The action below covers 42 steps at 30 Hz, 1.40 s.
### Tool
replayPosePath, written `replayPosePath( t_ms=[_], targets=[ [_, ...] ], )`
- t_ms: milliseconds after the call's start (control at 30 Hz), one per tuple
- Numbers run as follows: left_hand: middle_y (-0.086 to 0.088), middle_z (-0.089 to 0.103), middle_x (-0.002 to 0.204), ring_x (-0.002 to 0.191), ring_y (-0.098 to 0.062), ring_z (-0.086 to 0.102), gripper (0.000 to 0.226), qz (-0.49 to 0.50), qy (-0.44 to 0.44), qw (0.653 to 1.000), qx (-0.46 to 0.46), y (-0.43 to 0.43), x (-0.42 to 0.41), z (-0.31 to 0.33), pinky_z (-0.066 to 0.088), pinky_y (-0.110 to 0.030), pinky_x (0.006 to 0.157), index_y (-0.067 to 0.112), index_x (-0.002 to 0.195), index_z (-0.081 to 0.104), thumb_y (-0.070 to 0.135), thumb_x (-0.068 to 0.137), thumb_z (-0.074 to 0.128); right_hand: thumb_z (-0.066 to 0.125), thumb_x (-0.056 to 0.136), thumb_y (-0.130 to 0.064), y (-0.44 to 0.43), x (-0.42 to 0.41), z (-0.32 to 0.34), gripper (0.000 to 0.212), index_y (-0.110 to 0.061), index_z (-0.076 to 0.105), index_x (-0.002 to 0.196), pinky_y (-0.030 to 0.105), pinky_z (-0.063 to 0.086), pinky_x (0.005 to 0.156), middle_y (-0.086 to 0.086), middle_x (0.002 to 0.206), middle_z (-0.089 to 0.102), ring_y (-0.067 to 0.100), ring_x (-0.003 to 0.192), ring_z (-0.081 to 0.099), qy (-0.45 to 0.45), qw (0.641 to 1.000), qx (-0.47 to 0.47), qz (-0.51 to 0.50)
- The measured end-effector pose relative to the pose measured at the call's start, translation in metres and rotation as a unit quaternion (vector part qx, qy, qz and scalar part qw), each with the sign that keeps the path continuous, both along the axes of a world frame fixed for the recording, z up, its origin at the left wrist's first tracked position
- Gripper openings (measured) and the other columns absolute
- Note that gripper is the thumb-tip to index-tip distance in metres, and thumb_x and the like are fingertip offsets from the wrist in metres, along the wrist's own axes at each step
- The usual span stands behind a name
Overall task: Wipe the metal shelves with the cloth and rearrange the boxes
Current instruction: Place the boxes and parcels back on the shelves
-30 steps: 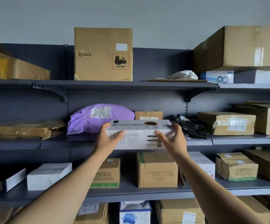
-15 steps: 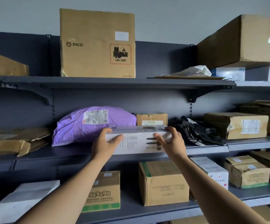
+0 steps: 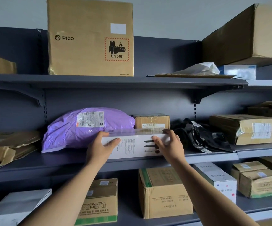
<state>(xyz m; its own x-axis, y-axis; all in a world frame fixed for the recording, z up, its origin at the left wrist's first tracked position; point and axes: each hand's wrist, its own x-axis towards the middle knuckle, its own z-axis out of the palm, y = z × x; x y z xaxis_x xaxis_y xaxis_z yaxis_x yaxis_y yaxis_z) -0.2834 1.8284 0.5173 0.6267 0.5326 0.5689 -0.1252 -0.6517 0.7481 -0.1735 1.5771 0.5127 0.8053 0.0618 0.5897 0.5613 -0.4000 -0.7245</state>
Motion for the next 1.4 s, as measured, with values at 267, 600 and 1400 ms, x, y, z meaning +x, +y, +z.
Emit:
replayPosePath(
  t_ms=[267, 600, 1400],
  targets=[
    [0.007, 0.069, 0.111, 0.096, -0.018, 0.065, 0.043, 0.018, -0.022, 1.000, -0.009, -0.006, 0.009, -0.001, 0.049, -0.030, 0.074, 0.031, 0.110, 0.061, 0.051, 0.078, 0.080, 0.066, 0.084, -0.067, 0.000, 0.013, 0.000, 0.062, -0.033, 0.051, 0.134, 0.029, 0.038, 0.083, 0.000, 0.141, 0.051, 0.017, 0.121, 0.054, 0.012, 1.000, -0.004, 0.013],
    [0.007, 0.058, 0.137, 0.122, -0.023, 0.055, 0.064, 0.038, -0.030, 0.998, -0.051, -0.023, 0.002, -0.002, 0.044, -0.034, 0.093, 0.028, 0.136, 0.051, 0.038, 0.082, 0.082, 0.068, 0.086, -0.061, -0.008, 0.008, -0.004, 0.079, -0.042, 0.032, 0.153, 0.037, 0.043, 0.102, 0.004, 0.158, 0.030, 0.025, 0.136, 0.044, 0.023, 0.999, -0.011, 0.042],
    [0.010, 0.050, 0.144, 0.133, -0.011, 0.044, 0.055, -0.003, -0.073, 0.997, -0.010, -0.079, -0.069, -0.001, 0.037, -0.035, 0.113, 0.027, 0.140, 0.051, 0.034, 0.090, 0.073, 0.067, 0.083, -0.067, -0.018, -0.081, -0.001, 0.085, -0.039, 0.032, 0.155, 0.038, 0.038, 0.113, 0.005, 0.163, 0.023, 0.024, 0.145, 0.035, 0.000, 0.995, 0.024, 0.099]
  ],
)
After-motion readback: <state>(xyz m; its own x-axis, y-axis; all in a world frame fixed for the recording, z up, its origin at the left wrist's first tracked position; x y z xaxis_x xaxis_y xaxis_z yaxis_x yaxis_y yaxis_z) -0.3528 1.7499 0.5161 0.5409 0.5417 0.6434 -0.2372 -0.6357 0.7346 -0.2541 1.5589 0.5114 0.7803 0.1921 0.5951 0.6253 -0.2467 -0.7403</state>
